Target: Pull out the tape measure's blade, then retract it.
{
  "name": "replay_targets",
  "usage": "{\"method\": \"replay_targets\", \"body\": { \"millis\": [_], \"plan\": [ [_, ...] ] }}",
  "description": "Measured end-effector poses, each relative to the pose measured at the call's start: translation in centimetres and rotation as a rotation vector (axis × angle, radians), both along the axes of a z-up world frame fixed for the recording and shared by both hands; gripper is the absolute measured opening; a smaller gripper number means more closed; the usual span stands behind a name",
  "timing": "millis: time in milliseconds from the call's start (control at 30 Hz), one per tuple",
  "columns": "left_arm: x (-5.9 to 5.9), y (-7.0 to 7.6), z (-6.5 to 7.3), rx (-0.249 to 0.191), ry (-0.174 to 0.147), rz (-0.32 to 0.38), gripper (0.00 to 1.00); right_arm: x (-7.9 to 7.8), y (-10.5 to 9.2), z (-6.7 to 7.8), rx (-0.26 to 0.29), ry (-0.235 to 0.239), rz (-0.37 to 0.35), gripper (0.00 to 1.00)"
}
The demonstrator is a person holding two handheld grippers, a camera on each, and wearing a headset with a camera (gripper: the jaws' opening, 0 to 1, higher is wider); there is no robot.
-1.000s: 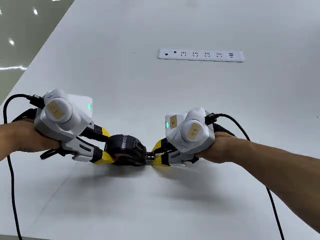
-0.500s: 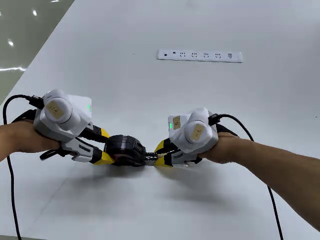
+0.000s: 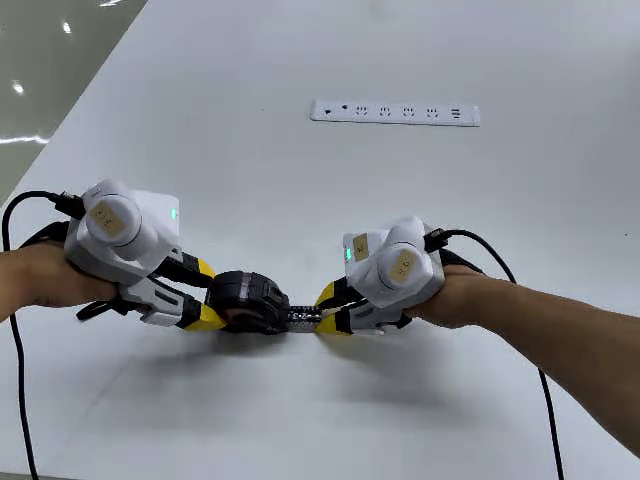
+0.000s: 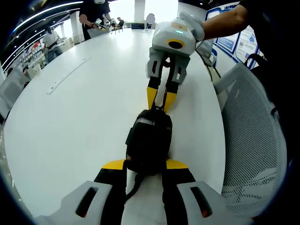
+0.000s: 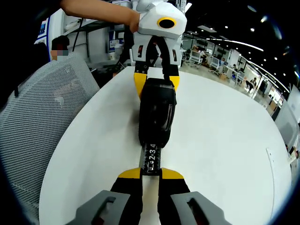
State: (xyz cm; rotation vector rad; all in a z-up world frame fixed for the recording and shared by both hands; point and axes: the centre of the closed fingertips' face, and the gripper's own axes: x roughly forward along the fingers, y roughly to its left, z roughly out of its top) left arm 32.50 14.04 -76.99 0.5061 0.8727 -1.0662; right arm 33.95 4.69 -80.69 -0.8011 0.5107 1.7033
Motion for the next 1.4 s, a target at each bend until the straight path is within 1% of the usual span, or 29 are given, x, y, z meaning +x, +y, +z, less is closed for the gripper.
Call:
{"method": "replay_targets", "body": {
  "millis": [167, 733, 1400],
  "plan": [
    [0.0, 0.0, 0.0, -0.001, 0.004, 0.006, 0.23, 0.1, -0.6, 0.0, -0.006, -0.003, -0.002, 0.07],
    [-0.1, 0.0, -0.1, -0.005, 0.005, 0.017, 0.23, 0.4, -2.9, -0.1, -0.022, 0.012, -0.028, 0.07],
    [-0.2, 0.1, 0.0, -0.007, 0.005, 0.023, 0.23, 0.6, -4.9, 0.0, -0.029, 0.027, -0.053, 0.07]
  ]
}}
